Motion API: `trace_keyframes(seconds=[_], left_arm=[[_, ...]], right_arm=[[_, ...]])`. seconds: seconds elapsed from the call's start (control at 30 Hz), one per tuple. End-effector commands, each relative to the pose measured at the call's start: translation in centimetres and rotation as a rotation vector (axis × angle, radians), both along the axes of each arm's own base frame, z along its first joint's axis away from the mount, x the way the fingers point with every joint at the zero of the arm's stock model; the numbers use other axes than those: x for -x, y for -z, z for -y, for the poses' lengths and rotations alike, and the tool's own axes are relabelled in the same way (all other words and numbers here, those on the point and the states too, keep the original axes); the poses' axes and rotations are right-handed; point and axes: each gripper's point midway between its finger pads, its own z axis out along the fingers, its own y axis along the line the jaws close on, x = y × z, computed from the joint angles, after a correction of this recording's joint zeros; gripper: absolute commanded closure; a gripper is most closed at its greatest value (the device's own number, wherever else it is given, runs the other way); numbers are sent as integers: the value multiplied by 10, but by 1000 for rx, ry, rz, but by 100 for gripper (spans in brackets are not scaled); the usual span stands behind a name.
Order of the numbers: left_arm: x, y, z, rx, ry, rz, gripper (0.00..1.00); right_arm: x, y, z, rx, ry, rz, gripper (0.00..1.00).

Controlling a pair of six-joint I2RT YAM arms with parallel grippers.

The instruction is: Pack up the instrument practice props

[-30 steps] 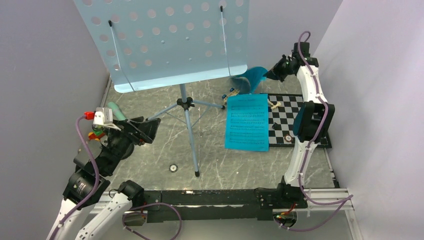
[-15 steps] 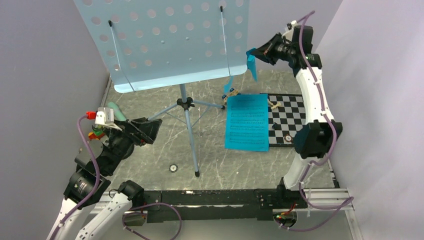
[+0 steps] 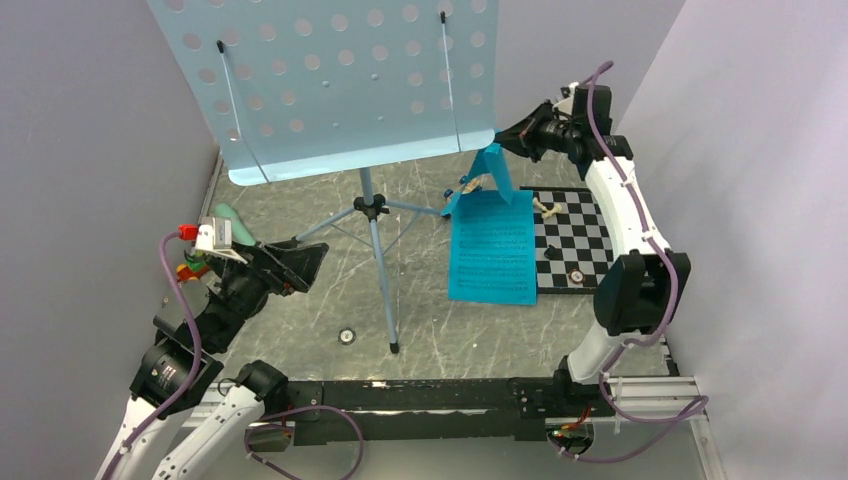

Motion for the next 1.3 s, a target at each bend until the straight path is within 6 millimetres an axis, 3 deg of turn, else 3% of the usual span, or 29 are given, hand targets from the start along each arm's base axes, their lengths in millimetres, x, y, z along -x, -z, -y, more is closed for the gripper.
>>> trace_keyframes(seconds=[0.0, 0.13, 0.2, 0.27, 0.4, 0.47, 0.83, 0.9, 1.07, 1.27], left_arm=[[6, -15, 2, 42, 27, 39, 10], [6, -18, 2, 33, 24, 40, 10], [5, -19, 3, 35, 29, 41, 10], [4, -18, 7, 44, 40, 36, 10], [1, -11, 13, 61, 60, 11, 11], [2, -8, 15, 60, 75, 0, 11], [0, -3, 20, 70, 91, -20, 11], [-1, 0, 22, 77, 95, -27, 11], [0, 8, 27, 85, 117, -53, 12], [-2, 17, 28, 83, 114, -71, 12]], right_arm=[[26, -62, -19, -80, -31, 134, 100], [35, -88, -31, -96, -40, 187, 100], [40, -90, -32, -99, -29, 194, 100], [37, -70, -19, -62, 16, 161, 100], [29, 3, 23, -111, 92, 4, 100], [32, 22, 31, -104, 112, -24, 100], [56, 40, 29, -89, 97, -45, 100], [63, 53, 30, -57, 99, -66, 100], [92, 110, 33, -20, 112, -156, 100], [112, 138, 40, 48, 122, -194, 100]])
